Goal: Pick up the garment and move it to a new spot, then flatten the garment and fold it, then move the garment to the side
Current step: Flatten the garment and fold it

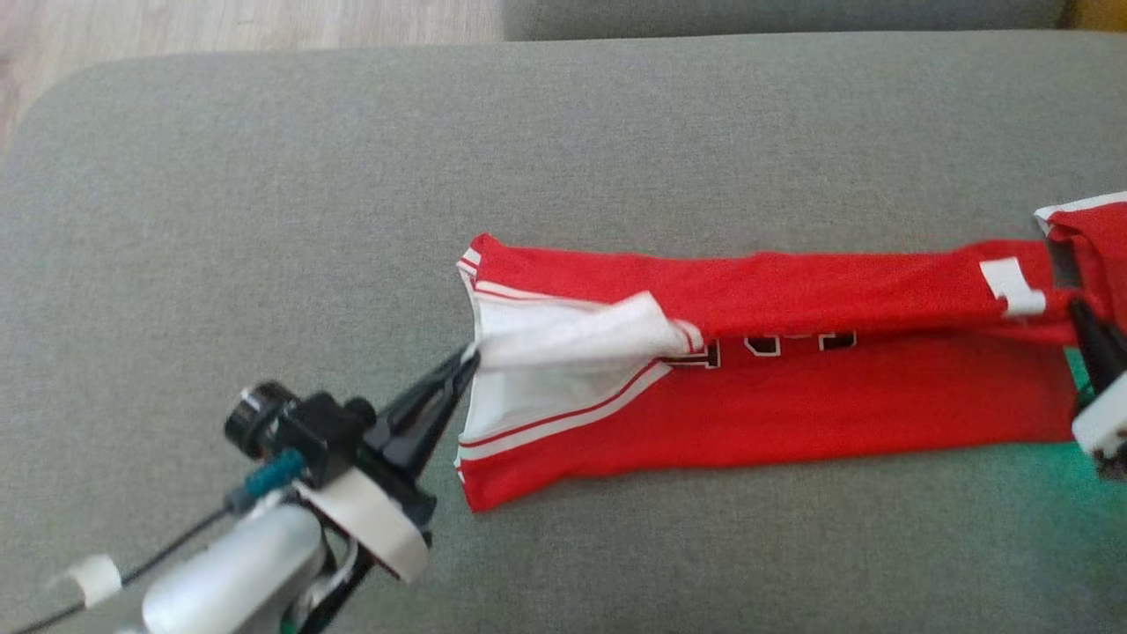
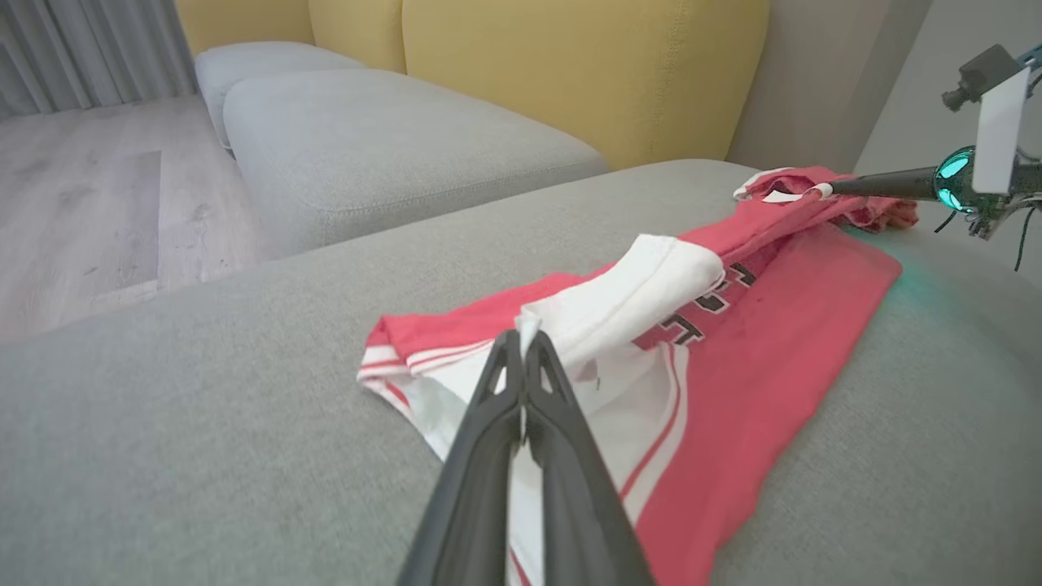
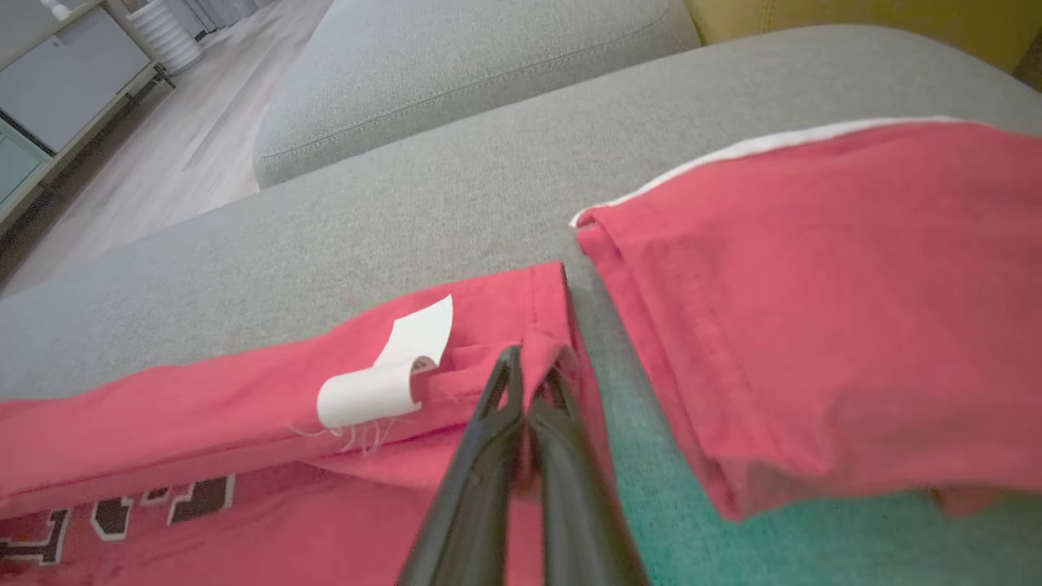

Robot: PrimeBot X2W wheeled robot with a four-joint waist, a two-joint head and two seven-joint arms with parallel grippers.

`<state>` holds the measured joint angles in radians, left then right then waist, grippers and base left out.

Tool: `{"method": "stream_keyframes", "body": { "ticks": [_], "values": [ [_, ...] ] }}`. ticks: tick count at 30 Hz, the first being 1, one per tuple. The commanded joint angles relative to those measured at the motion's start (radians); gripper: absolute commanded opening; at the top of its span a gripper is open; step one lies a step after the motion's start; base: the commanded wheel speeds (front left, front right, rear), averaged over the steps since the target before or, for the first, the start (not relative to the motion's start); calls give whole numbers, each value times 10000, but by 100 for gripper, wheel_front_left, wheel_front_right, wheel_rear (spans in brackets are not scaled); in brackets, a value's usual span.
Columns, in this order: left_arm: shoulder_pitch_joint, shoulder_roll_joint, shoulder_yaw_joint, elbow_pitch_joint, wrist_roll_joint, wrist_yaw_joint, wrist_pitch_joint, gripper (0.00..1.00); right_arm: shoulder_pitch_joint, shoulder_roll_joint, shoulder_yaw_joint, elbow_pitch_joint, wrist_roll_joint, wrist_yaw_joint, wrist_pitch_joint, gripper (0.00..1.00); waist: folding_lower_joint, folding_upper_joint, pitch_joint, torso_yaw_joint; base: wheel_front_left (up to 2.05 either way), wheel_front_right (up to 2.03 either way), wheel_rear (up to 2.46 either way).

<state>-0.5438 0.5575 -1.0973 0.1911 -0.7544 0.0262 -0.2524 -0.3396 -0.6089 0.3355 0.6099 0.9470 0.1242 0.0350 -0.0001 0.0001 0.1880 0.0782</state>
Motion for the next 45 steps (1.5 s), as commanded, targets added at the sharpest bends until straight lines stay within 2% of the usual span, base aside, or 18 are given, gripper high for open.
{"method": "stream_keyframes", "body": {
  "ticks": [1, 6, 7, 8, 9, 11, 15, 24, 27, 33, 38, 42, 44, 45],
  "values": [
    [-28, 338, 541, -320, 24, 110, -92, 0, 277, -217, -135, -256, -108, 65, -98, 0, 1, -1, -41, 14, 0, 0, 0],
    [510, 210, 502, -265, -21, 133, -93, 0, 668, 27, -433, -293, -279, 65, -57, 0, 1, -1, -92, 1, 0, 0, 0],
    [604, 137, 555, -228, -25, 163, -93, 0, 729, 97, -547, -257, -339, 65, -88, 45, 1, -1, -104, 3, 0, 0, 0],
    [701, 51, 613, -174, -46, 173, -93, 18, 790, 171, -654, -219, -420, 65, -145, 100, 1, -1, -125, 12, 0, 0, 0],
    [797, -54, 688, -100, -74, 183, -93, 41, 860, 243, -796, -145, -527, 65, -243, 100, 1, -1, -154, 26, 0, 0, 0],
    [966, -317, 914, 62, -48, 229, -93, 100, 1035, 408, -1113, -27, -763, 65, -546, 100, 1, -1, -243, 71, 0, 0, 0],
    [1467, -934, 1632, 203, 353, 568, -93, 100, 1710, 826, -1744, -35, -1075, 65, -977, 100, 1, -1, -510, 98, 0, 0, 0],
    [3475, -2481, 4075, -590, 2374, 2233, -93, 100, 3240, 1937, -3072, -1131, -1466, 65, -1017, 100, 1, -1, -923, 263, 0, 0, 0],
    [4021, -2917, 4594, -934, 3124, 2517, -93, 100, 3176, 2154, -3588, -1310, -1780, 65, -842, 100, 1, -1, -948, 481, 0, 0, 0],
    [4714, -3515, 5046, -1492, 4433, 2674, -93, 100, 2478, 2452, -4760, -796, -2717, 65, -326, 100, 1, -1, -919, 1130, 0, 0, 0],
    [5108, -3860, 5273, -1624, 5001, 2456, -93, 100, 1884, 2507, -5853, 507, -4041, 65, 207, 100, 1, -1, -907, 1576, 0, 0, 0],
    [5280, -4057, 5500, -1567, 5267, 2251, -93, 100, 1684, 2857, -6329, 1315, -4609, 65, 802, 99, 1, -1, -957, 1773, 0, 0, 0],
    [5335, -4142, 5614, -1544, 5379, 2154, -93, 100, 1677, 3109, -6361, 1395, -4586, 65, 1105, 53, 1, -1, -974, 1818, 0, 0, 0],
    [5359, -4174, 5669, -1532, 5433, 2108, -93, 100, 1695, 3201, -6338, 1367, -4550, 65, 1239, 35, 1, -1, -979, 1828, 0, 0, 0]
  ]
}}
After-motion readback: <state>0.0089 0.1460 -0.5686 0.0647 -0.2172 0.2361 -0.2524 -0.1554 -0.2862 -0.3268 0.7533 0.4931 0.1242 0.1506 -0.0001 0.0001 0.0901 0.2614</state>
